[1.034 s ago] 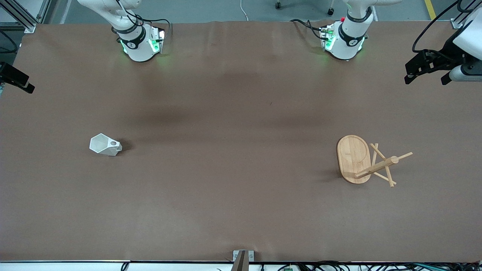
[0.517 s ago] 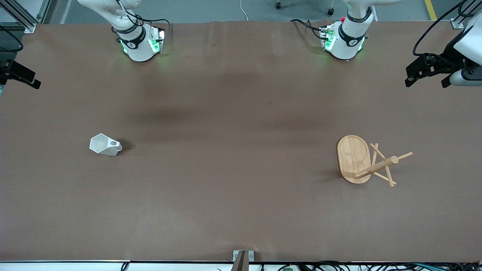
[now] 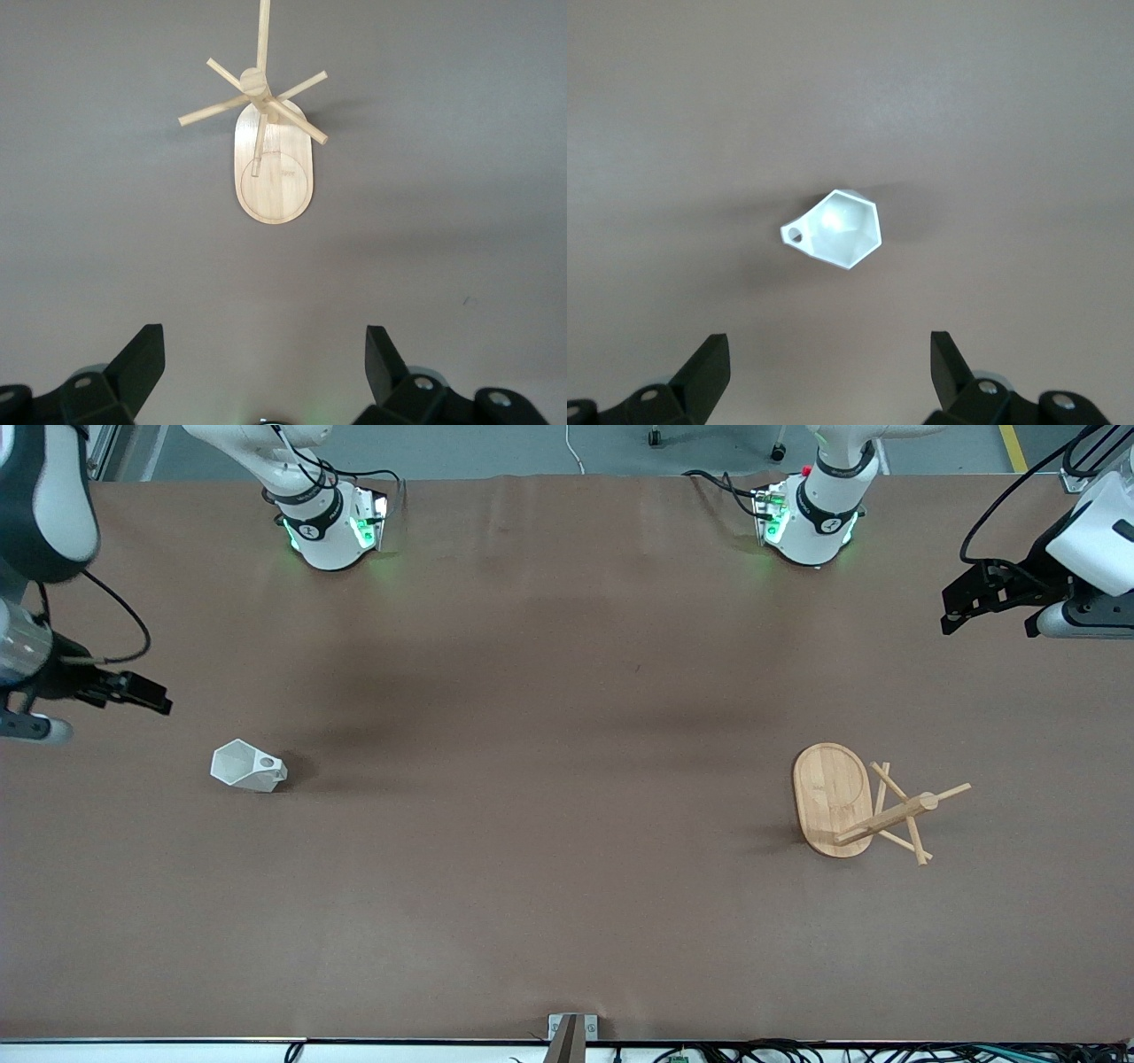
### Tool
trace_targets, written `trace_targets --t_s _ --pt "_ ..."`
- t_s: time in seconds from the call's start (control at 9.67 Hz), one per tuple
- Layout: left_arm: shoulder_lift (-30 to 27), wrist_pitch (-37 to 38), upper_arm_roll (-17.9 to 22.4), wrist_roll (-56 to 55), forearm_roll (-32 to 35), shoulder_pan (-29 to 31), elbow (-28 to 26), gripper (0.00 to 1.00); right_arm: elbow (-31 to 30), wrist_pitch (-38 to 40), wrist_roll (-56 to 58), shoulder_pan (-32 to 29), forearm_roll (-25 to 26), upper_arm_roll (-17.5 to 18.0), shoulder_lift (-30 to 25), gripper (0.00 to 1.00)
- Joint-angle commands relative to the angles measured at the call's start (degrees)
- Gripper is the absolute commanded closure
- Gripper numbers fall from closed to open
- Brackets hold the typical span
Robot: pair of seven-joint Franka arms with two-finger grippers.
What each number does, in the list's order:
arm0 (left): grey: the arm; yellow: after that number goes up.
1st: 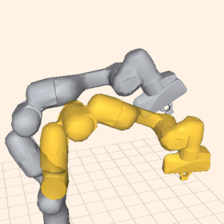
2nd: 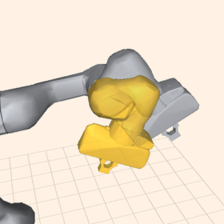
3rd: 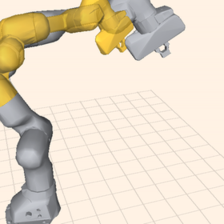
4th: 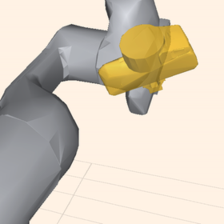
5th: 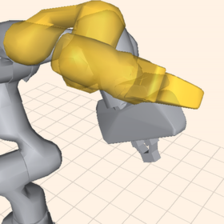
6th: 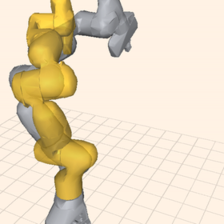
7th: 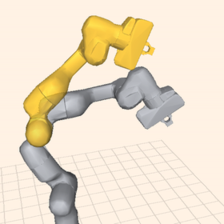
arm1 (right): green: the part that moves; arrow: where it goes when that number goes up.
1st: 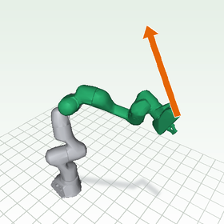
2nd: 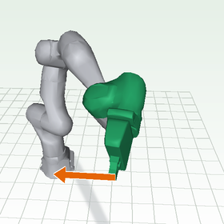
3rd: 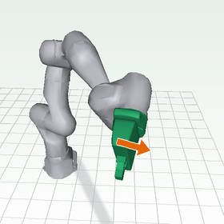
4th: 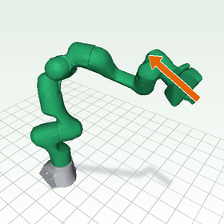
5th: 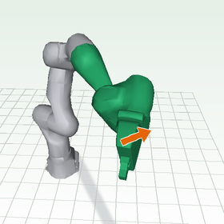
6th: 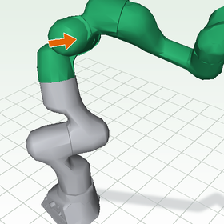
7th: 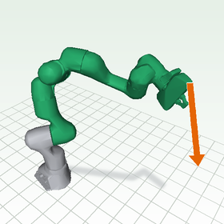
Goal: Hang cup on rack
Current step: 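Reach the right gripper down to the white cup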
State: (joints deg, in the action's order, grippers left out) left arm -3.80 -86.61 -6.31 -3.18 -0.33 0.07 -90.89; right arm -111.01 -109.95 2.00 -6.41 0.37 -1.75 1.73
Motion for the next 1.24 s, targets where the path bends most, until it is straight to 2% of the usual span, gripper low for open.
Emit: trace_targets --t_s 0.0,0.21,0.31,0.41,0.93,1.14 --pt "0.2 -1.1 -0.2 0.5 -0.3 0.1 -2.4 0.0 -7.8 -11.3 5.8 -3.9 0.2 0.7 1.9 0.0" --pt "0.2 -1.2 -0.2 0.1 -0.3 -0.1 -2.4 0.0 -12.4 -20.5 7.8 -5.0 -0.2 0.8 5.0 0.0" --pt "0.3 -1.2 -0.2 0.1 -0.2 -0.1 -2.4 0.0 -12.7 -22.8 7.8 -4.8 -1.8 0.8 7.6 0.0" --pt "0.3 -1.1 -0.3 0.1 -0.3 -0.1 -2.5 0.0 -12.9 -24.5 8.0 -4.8 -2.6 0.8 10.3 0.0" --pt "0.3 -1.3 -0.3 0.2 -0.2 -0.1 -2.4 0.0 -13.4 -30.6 10.6 -3.7 -2.7 0.8 15.5 0.01" --pt "0.2 -1.3 -0.3 0.2 -0.3 -0.1 -2.3 0.0 -13.4 -31.4 10.7 -4.1 -2.7 0.9 16.5 0.07"
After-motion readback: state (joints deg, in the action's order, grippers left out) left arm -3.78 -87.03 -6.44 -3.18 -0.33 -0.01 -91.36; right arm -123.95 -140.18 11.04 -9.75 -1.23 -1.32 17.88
